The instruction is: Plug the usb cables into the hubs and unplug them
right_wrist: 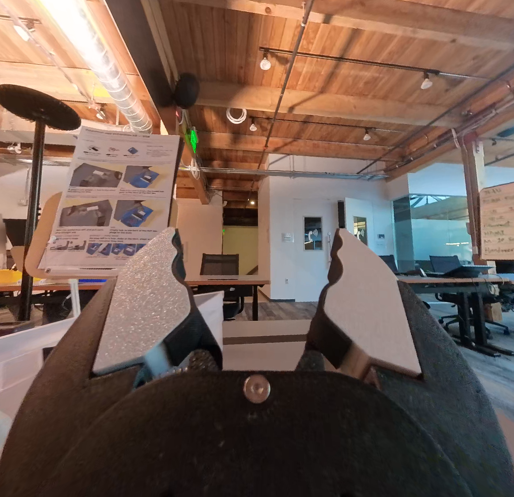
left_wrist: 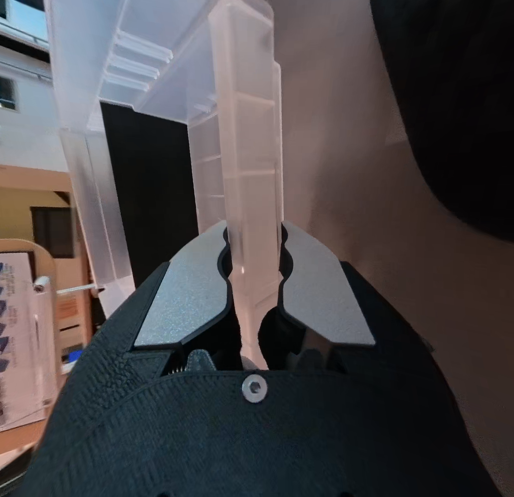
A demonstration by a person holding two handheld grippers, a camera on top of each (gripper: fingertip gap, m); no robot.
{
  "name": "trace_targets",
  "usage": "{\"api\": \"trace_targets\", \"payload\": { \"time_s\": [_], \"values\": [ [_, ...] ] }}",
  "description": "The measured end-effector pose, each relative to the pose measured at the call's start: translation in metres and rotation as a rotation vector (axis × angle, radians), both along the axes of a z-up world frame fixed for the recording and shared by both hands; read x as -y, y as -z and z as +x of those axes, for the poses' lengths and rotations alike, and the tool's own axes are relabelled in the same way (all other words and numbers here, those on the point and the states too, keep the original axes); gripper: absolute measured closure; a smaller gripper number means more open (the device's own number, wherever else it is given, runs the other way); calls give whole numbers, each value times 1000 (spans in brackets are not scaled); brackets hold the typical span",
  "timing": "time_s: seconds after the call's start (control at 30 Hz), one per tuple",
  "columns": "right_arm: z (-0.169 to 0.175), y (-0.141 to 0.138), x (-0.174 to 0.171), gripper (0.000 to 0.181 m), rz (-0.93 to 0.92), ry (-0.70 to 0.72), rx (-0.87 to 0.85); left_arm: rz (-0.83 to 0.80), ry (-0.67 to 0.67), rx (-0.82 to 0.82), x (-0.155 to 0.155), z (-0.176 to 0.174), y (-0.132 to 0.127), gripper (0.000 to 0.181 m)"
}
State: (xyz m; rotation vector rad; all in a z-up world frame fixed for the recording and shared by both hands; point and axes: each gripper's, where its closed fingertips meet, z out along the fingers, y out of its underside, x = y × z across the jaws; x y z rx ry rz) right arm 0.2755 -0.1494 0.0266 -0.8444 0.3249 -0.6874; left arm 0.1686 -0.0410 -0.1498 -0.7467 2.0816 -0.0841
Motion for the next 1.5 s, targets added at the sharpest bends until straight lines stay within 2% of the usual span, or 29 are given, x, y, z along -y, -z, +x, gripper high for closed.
{"api": "trace_targets", "payload": {
  "time_s": [0.1,0.17,0.27,0.33,0.47,0.53,0.6,0.67,0.77,0.83,0.87,0.93,1.0,1.13,1.3,1.5],
  "values": [
    [-5,-1,-7,76,-28,-6,25,103,19,-10,-3,1,12,148],
    [-8,0,-10,72,-55,0,45,162,51,52,-1,3,4,132],
    [-16,-1,-17,65,-88,-4,89,108,44,152,3,-4,-26,101],
    [-28,-3,-24,59,-124,-22,152,58,-3,224,-2,-19,-51,91],
    [-86,3,-58,54,-282,-175,412,54,-128,393,-31,-70,-93,88],
    [-126,24,-82,55,-448,-277,584,75,-243,376,-61,-100,-87,92],
    [-158,64,-106,61,-691,-382,720,79,-394,282,-97,-130,-62,93],
    [-169,110,-124,63,-972,-428,764,105,-521,157,-131,-157,-31,93],
    [-159,157,-133,68,-1271,-383,773,212,-569,37,-158,-182,-9,94],
    [-149,167,-133,85,-1343,-345,759,222,-600,-38,-169,-193,1,106],
    [-141,170,-133,92,-1375,-307,747,230,-620,-83,-175,-200,5,121],
    [-117,179,-131,116,-1461,-186,736,123,-610,-119,-173,-205,17,146],
    [-108,188,-125,142,-1520,-184,703,99,-622,-133,-177,-214,18,148],
    [-80,189,-114,142,-1567,-161,527,28,-704,-170,-196,-250,19,149],
    [-55,191,-93,142,-1627,-149,425,95,-767,-251,-226,-317,18,148],
    [-17,194,-47,142,-1782,-88,325,108,-791,-307,-232,-380,17,147]
  ]
}}
